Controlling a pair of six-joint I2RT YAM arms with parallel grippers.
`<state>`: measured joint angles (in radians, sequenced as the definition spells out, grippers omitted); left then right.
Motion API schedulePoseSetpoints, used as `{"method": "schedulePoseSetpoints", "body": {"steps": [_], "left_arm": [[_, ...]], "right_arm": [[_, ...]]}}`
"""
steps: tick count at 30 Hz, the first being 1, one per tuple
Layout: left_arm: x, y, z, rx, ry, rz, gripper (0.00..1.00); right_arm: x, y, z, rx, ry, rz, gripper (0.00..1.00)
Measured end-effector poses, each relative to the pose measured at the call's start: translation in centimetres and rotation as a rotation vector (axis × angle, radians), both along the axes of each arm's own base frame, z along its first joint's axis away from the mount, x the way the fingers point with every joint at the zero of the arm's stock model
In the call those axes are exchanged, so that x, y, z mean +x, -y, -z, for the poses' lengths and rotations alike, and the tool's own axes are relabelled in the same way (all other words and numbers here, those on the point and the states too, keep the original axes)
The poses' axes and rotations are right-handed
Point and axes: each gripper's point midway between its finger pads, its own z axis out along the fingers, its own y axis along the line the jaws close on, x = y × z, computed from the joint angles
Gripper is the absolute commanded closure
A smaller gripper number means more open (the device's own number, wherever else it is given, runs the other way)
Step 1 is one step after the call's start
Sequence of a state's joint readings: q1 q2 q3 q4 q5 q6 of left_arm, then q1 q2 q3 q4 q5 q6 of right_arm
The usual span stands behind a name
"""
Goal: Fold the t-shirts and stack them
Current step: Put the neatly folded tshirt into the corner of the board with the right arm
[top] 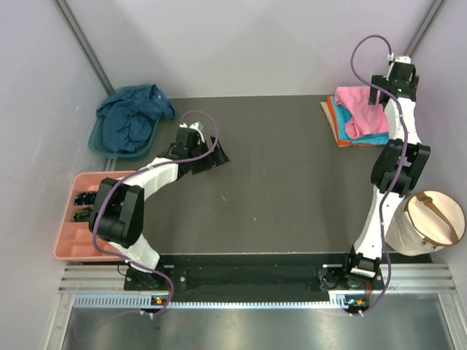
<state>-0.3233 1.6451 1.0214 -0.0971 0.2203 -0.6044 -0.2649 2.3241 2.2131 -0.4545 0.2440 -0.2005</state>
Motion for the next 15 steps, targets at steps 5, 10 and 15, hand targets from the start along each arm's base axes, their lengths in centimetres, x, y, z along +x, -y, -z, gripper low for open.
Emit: {"method": "schedulePoseSetpoints", "body": {"steps": [5, 10, 15], "left_arm": [[-0.3, 0.0, 0.5, -0.008, -0.006, -0.006, 0.01], [-1.2, -0.3, 0.8, -0.011, -0.012, -0.011, 0.01], [-1.8, -0.5, 0.1, -0.019, 0.013, -0.012, 0.01]], "right_arm": [[-1.3, -3.3, -4.1, 0.114, 0.105, -0.070, 0.01], [-3.4, -8.2, -8.5, 0.241, 0.235, -0.164, 0.01], [-4.7, -13.0, -9.4, 0.338, 0.283, -0.240, 0.01]]}}
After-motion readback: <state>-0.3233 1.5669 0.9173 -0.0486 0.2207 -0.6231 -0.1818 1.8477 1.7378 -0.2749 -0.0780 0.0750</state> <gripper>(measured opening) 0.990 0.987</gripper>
